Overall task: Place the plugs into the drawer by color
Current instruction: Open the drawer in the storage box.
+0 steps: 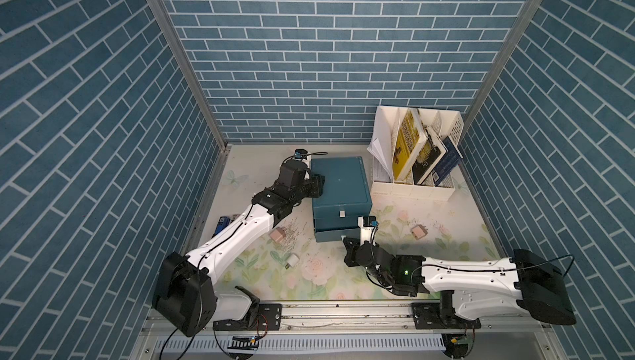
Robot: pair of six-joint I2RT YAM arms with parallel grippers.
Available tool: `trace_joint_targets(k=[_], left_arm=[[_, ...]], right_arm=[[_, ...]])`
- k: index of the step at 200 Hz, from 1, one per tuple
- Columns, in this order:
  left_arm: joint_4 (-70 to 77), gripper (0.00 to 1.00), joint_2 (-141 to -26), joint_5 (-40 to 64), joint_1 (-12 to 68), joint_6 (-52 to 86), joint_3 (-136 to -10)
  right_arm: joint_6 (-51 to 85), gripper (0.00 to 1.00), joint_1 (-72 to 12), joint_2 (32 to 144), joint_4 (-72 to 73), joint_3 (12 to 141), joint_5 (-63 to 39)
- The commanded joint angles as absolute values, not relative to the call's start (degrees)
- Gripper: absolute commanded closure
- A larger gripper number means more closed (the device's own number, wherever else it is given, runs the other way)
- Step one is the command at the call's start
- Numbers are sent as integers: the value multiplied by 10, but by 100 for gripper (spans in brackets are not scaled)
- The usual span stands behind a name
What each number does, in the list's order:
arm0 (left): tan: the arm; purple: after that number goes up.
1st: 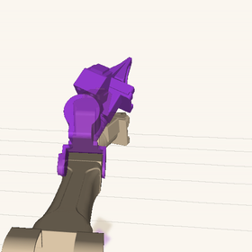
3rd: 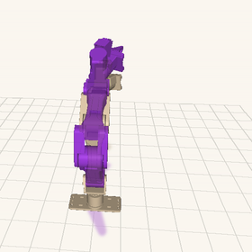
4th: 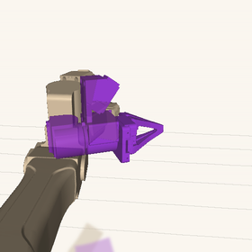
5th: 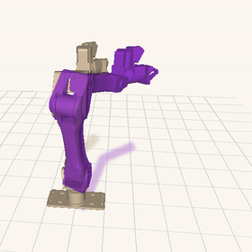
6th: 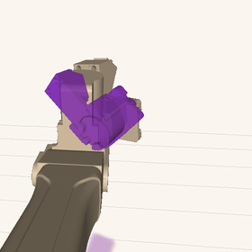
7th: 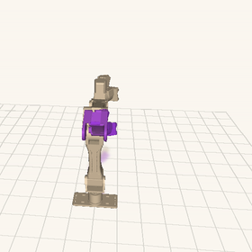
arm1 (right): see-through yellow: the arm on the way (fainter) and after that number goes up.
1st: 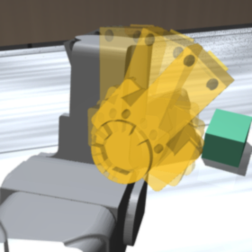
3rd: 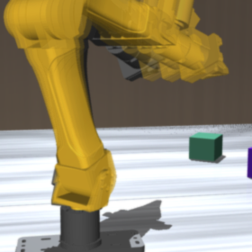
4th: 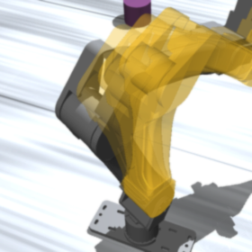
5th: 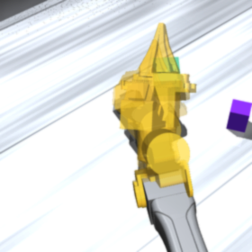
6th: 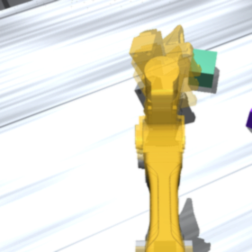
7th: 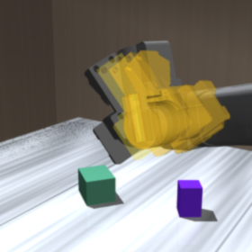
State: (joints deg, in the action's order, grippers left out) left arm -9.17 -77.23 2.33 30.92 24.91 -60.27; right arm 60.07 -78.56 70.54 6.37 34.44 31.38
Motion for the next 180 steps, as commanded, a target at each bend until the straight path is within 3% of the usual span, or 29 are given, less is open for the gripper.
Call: trace_joint_targets(k=[1, 91, 110, 121, 135, 180], left_arm=[[-124, 45, -794, 42, 310, 256, -581], [-120, 45, -793, 39, 311, 257, -577], [-125, 42, -791, 37, 310, 258, -580], [-127, 40, -788, 39, 311, 259, -582], [-126, 38, -782, 40, 311, 260, -584], [-142, 34, -763, 35, 310, 257, -607]], right_arm=[[630, 100, -808, 690, 17, 334, 348], [671, 100, -844, 704, -21, 344, 363], [666, 53, -850, 708, -67, 369, 377], [664, 36, -854, 705, -114, 393, 394], [660, 27, -855, 696, -179, 428, 420], [681, 20, -804, 630, -378, 505, 462]])
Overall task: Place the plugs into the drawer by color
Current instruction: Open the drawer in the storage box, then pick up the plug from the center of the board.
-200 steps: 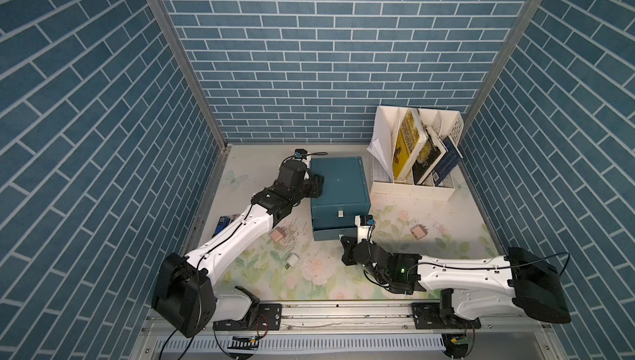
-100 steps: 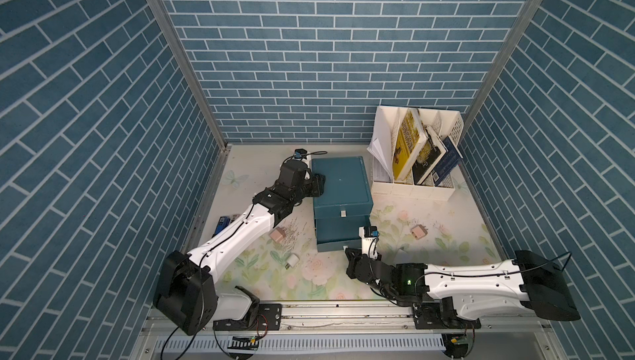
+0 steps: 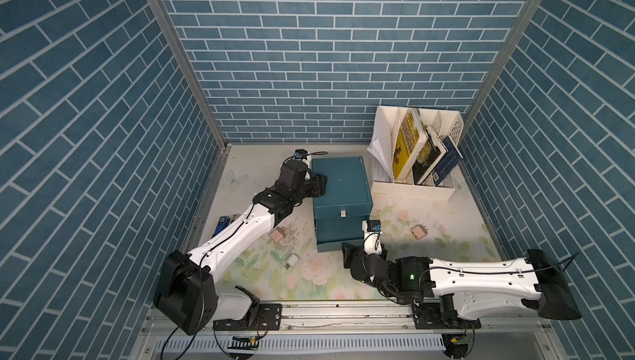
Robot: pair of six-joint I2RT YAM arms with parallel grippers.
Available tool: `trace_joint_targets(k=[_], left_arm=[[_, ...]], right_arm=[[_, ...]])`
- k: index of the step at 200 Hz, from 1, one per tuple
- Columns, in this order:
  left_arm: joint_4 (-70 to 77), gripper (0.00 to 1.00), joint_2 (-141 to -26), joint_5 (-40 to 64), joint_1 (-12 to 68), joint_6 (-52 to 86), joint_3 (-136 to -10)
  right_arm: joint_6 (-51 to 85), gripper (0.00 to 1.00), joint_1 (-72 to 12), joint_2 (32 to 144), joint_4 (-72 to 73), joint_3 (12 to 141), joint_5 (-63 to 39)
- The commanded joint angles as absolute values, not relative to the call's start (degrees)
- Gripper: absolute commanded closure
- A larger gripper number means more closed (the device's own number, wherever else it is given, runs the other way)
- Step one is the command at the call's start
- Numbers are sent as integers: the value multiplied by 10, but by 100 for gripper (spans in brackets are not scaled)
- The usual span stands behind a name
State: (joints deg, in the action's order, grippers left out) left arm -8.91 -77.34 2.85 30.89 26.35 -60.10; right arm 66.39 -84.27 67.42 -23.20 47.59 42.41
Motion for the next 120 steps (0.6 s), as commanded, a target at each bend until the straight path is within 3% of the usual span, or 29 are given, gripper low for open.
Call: trace_joint_targets(k=[1, 53, 89, 120], left_arm=[[-142, 34, -763, 34, 310, 256, -608], [-155, 29, -734, 34, 311, 257, -609], [-168, 29, -715, 34, 311, 257, -598], [-165, 28, -703, 36, 310, 259, -576]], right_arm=[[680, 20, -800, 628, -380, 505, 459], [575, 22, -512, 582, -402, 460, 300], [463, 24, -284, 605, -319, 395, 158], [430, 22, -161, 651, -267, 359, 117]])
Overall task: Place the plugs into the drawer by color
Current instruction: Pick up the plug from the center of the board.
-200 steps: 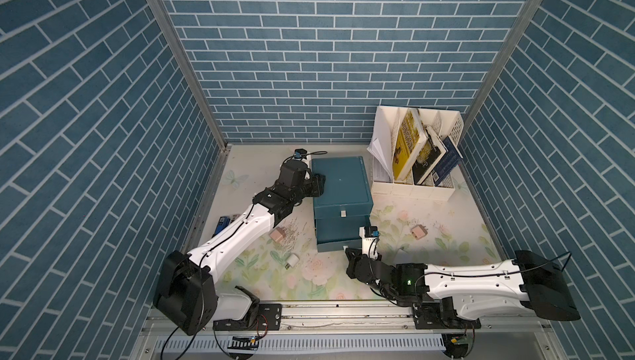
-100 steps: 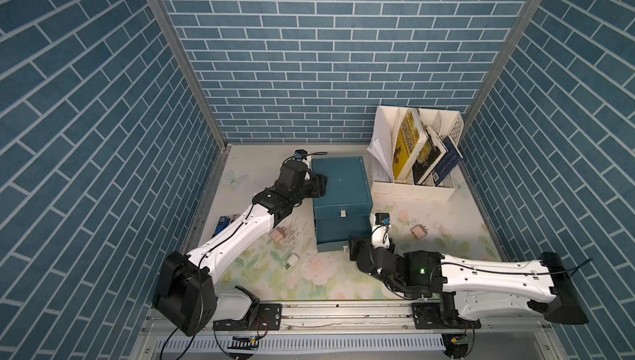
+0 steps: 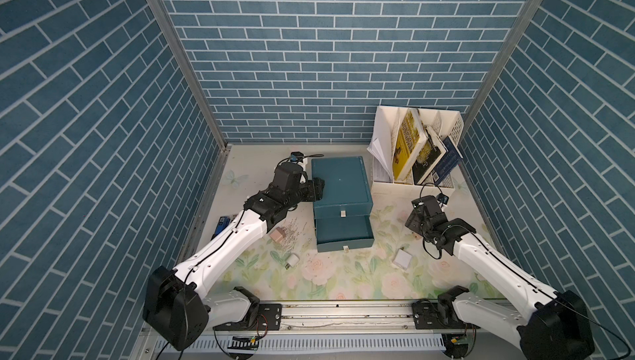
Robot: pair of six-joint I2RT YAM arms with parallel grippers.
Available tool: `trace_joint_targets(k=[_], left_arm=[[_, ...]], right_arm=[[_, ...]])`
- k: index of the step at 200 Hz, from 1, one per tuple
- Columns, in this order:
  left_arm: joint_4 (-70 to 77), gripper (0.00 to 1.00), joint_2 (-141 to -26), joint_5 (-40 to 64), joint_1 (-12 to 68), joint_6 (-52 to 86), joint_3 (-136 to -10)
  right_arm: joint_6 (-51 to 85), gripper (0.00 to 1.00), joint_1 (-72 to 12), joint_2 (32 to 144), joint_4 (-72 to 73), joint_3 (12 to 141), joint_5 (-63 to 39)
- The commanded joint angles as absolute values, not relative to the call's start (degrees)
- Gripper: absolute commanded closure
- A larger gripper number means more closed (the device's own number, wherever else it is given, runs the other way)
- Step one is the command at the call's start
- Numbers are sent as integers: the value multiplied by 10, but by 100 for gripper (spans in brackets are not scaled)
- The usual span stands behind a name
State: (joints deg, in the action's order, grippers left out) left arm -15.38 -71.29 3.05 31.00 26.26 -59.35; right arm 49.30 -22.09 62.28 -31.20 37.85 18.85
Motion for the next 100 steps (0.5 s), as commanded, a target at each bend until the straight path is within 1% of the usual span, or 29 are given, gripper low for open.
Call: trace_joint_targets(k=[1, 21, 82, 100], left_arm=[[-166, 28, -704, 37, 310, 259, -575], [-162, 29, -699, 40, 310, 260, -560], [-157, 28, -690, 44, 311, 257, -541], [-159, 28, -690, 42, 310, 255, -541]], right_arm=[[430, 21, -159, 653, -266, 359, 116], [433, 21, -119, 680, -226, 335, 72], [448, 23, -117, 695, -181, 330, 79], [452, 29, -116, 714, -178, 336, 82]])
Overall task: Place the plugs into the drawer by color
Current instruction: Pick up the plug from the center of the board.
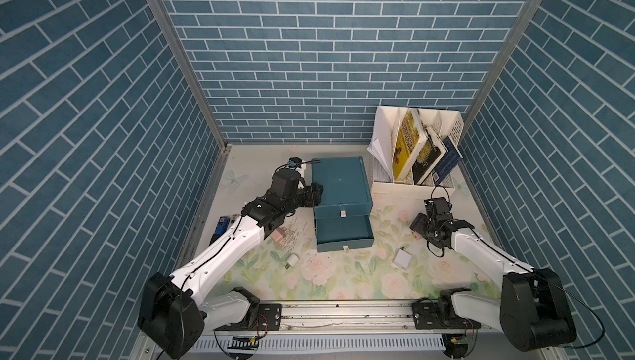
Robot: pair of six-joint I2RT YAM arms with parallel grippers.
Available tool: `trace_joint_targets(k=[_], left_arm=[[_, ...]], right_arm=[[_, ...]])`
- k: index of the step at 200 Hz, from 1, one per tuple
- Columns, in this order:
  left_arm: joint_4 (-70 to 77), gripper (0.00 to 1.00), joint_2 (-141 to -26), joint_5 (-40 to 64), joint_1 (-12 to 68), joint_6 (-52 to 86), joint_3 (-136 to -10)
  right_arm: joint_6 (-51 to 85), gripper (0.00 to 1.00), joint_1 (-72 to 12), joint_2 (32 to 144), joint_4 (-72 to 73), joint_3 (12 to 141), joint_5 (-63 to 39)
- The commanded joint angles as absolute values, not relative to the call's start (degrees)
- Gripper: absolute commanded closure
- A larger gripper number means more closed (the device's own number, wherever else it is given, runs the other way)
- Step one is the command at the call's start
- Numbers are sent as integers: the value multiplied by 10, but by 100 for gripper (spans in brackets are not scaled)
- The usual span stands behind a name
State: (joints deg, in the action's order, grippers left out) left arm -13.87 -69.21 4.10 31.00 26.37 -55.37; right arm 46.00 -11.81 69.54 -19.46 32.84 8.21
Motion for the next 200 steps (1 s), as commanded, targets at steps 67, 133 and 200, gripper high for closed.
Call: trace_joint_targets(k=[67, 133, 200], left_arm=[[-155, 28, -688, 46, 311, 254, -527], [-162, 28, -689, 44, 311, 252, -533], [-157, 29, -679, 45, 310, 257, -527]], right_arm=[[464, 44, -118, 751, -177, 343, 94], [471, 40, -117, 743, -153, 299, 81], [465, 88, -160, 677, -187, 306, 121]])
